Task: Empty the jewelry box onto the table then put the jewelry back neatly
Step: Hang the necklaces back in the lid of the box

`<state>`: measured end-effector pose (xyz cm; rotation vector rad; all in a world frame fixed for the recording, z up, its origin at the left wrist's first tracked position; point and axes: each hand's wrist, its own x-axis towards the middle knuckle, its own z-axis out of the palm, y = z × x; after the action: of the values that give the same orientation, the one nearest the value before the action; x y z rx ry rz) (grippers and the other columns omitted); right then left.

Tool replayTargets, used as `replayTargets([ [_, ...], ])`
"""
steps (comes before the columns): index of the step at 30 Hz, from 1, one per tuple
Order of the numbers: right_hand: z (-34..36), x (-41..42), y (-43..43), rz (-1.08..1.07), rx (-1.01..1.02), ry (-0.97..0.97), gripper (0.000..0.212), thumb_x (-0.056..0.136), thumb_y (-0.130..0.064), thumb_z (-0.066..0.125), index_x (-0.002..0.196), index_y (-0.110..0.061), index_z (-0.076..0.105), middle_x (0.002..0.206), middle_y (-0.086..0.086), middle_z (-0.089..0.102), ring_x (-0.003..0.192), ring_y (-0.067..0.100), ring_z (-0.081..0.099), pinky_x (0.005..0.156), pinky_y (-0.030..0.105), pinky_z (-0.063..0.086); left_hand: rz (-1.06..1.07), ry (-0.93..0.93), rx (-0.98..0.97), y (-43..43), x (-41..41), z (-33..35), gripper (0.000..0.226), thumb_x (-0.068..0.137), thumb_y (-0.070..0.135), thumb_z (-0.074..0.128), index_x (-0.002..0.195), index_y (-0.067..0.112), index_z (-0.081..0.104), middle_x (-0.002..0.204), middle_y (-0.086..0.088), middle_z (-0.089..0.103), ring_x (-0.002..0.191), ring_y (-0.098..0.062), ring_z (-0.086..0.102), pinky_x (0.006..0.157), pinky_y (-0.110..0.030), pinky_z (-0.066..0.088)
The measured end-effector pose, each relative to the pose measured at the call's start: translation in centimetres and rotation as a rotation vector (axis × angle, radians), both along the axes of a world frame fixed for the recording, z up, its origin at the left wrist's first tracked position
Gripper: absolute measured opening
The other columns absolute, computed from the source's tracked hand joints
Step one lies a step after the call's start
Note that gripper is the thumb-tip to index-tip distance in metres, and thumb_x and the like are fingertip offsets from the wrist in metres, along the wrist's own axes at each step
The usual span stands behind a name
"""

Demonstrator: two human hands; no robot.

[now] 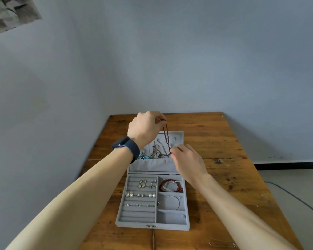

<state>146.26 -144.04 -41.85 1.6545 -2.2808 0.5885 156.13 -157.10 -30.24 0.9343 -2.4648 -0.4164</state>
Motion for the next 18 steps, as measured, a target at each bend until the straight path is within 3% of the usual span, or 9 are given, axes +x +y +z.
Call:
replayTargets([
  [3,-0.1,0.3,-0.4,-0.045,0.005,0.056,0.031,0.067,0.005,0.079,0.094,-0.009,0.070,0.074,0.002,0.064,0.060,0.018,0.055,0.049,0.024,0.042,0.020,0.036,-0.011,0.0,0.1,-0.1,0.016,0.098,0.037,0.059,0.107,0.032,0.072,0.099,0.008,0.073,0.081,-0.016,0.068,0.075,-0.037,0.059],
  [9,-0.4,0.4,-0.4,-0.097,0.006,0.064,0.023,0.071,-0.009,0.086,0.080,-0.013,0.066,0.065,-0.001,0.058,0.050,0.014,0.047,0.043,0.021,0.032,0.010,0.081,-0.030,0.1,0.5,0.0,0.018,0.099,0.038,0.059,0.110,0.031,0.072,0.100,0.008,0.074,0.083,-0.017,0.069,0.075,-0.038,0.059],
  [12,-0.2,0.5,0.0,-0.084,-0.002,0.080,0.023,0.074,-0.013,0.086,0.075,-0.014,0.063,0.059,-0.003,0.052,0.040,0.012,0.034,0.039,0.020,0.024,0.005,0.095,-0.033,0.0,0.6,0.0,0.018,0.098,0.038,0.060,0.109,0.031,0.072,0.099,0.008,0.074,0.083,-0.016,0.069,0.075,-0.037,0.060],
  [15,-0.4,0.4,0.3,-0.046,0.060,0.073,0.019,0.093,-0.027,0.065,0.078,-0.016,0.064,0.070,-0.002,0.056,0.037,0.016,0.042,0.038,0.020,0.026,0.003,0.087,-0.011,0.1,0.6,-0.2,0.017,0.098,0.038,0.060,0.108,0.032,0.072,0.098,0.010,0.074,0.080,-0.016,0.069,0.074,-0.037,0.059],
  [18,-0.6,0.3,0.6,0.000,0.133,0.001,0.028,0.100,-0.037,0.046,0.094,-0.018,0.065,0.096,0.000,0.058,0.050,0.021,0.057,0.042,0.024,0.038,-0.008,0.052,-0.001,0.3,0.7,-0.7,0.016,0.097,0.038,0.060,0.107,0.033,0.072,0.099,0.010,0.073,0.079,-0.015,0.069,0.074,-0.037,0.060],
])
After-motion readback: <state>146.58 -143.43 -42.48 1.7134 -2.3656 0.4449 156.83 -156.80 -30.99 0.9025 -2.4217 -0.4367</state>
